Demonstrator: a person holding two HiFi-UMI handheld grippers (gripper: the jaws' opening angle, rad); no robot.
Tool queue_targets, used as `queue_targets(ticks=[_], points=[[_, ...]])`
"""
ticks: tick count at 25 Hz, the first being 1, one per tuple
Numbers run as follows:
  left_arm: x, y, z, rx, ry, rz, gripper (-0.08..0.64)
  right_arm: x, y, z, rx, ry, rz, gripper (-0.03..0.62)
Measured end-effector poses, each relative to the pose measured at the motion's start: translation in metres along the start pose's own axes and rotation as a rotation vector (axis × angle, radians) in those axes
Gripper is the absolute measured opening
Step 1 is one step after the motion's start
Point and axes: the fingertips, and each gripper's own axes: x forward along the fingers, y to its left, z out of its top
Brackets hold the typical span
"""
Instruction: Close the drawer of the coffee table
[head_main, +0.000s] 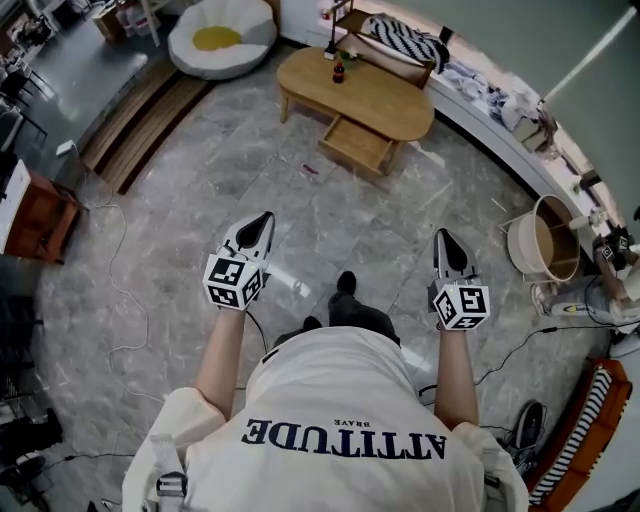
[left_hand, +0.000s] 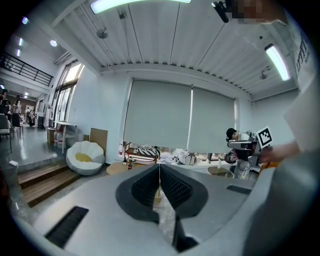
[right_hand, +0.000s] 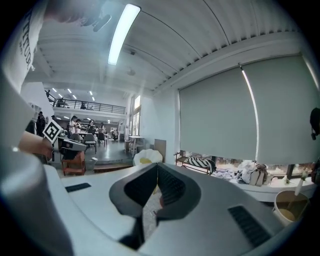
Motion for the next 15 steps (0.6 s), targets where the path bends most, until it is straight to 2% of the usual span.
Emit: queue_targets(ticks=[6, 11, 15], points=[[0.033, 0.014, 0.004, -0.004, -0.013, 0.007, 0.021, 0.046, -0.013, -0.008, -0.035, 0.028, 0.034, 0.020], [0.074, 0.025, 0.015, 0.018, -0.011, 0.011, 0.021, 0.096, -0.038, 0.004, -0.045, 0.014, 0.041, 0.020], [0.106, 0.032, 0.022, 0.006, -0.003, 0.030, 0.021, 0.131, -0.062, 0.010, -0.030, 0.014, 0.061, 0.020]])
